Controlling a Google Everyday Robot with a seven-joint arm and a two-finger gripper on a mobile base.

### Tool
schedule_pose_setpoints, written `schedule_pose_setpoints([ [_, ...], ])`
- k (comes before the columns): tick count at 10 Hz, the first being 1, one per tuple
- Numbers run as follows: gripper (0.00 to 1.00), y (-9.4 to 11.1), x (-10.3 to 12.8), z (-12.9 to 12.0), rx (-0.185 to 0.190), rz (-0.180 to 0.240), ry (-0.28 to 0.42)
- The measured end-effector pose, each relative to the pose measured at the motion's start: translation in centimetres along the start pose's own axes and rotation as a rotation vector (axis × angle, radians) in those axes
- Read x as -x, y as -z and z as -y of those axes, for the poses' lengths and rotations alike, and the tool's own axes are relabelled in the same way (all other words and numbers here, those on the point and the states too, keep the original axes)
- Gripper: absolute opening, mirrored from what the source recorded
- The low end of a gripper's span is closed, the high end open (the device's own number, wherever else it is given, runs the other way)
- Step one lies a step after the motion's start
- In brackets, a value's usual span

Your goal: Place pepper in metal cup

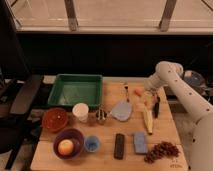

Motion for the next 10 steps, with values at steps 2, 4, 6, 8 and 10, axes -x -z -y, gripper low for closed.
schedule_pose_setpoints([
  [2,0.73,-0.7,0.1,-0.2,0.001,0.003,0.002],
  [4,0.73,-2.4,-0.1,-0.6,0.007,-0.007,-0.003],
  [6,0.73,-4.2,-0.7,-0.8,0.020,-0.024,-0.013],
  [8,0.73,-5.0,-1.1,-0.5,0.026,-0.035,-0.024],
  [10,0.73,-5.4,-1.8,-0.3,0.032,-0.045,-0.037],
])
